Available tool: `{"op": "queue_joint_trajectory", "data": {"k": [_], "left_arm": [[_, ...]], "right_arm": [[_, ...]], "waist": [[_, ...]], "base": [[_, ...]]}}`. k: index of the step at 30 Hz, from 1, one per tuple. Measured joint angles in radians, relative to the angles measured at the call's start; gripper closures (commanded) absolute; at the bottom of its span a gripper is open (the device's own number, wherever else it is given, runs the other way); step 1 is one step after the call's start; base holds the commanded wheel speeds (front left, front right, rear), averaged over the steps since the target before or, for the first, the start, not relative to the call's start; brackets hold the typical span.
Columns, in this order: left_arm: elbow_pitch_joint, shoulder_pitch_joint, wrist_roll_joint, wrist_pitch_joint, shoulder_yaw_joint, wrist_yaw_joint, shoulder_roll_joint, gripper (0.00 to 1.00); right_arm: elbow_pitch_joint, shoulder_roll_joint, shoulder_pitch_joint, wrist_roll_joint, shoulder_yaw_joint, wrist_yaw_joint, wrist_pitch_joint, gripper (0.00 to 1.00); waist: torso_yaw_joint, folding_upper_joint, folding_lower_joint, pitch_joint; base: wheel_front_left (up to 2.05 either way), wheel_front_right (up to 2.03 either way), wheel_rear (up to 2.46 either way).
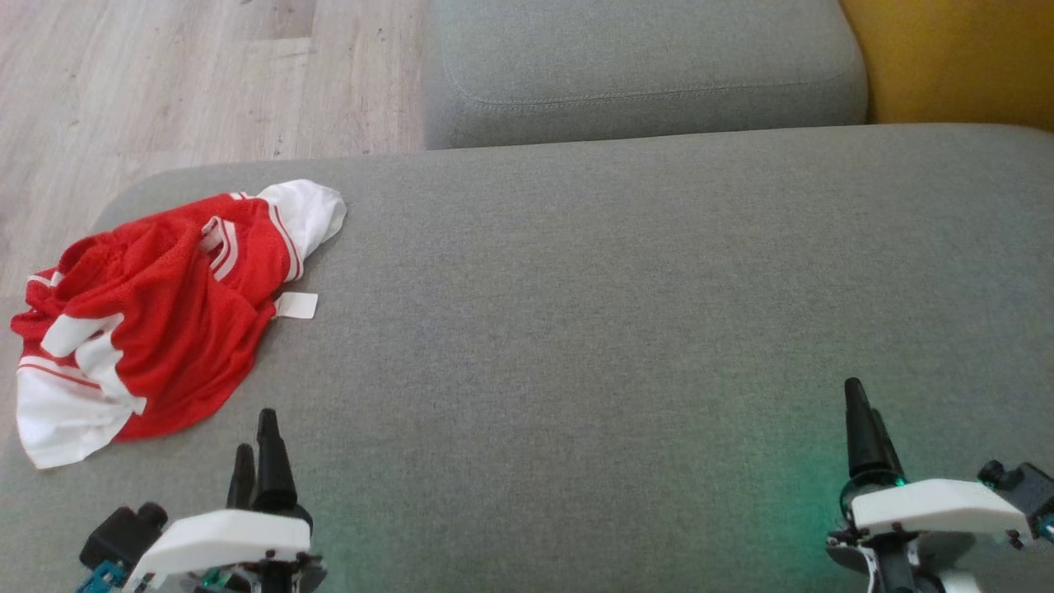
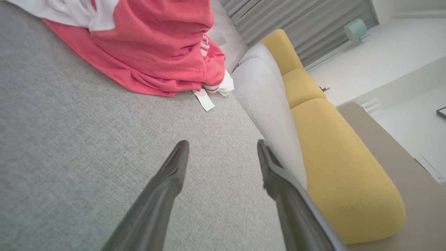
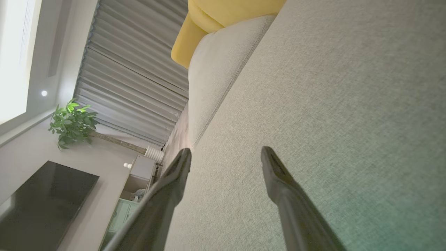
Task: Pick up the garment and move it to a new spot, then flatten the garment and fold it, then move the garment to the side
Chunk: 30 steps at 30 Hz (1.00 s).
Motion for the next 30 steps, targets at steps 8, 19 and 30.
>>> {"op": "queue_joint_trajectory", "data": {"k": [8,19,30], "left_arm": [[-0.01,0.0,0.108,-0.021,-0.016,0.017,0.001,0.0],[-0.039,0.0,0.258,-0.056,-0.044,0.021,0.001,0.0],[-0.061,0.0,0.412,-0.09,-0.086,0.036,0.002,0.0]], "right_arm": [[0.001,0.0,0.0,-0.113,0.03,0.0,-0.019,0.0],[-0.003,0.0,0.0,-0.263,0.065,0.0,-0.055,0.0],[-0.012,-0.001,-0.002,-0.415,0.104,0.0,-0.089,0.0]], "waist": [[0.001,0.0,0.0,-0.003],[0.002,0.0,0.0,-0.009],[0.002,0.0,0.0,-0.018]], "base": [[0.0,0.0,0.0],[0.0,0.0,0.0],[0.0,0.0,0.0]]}}
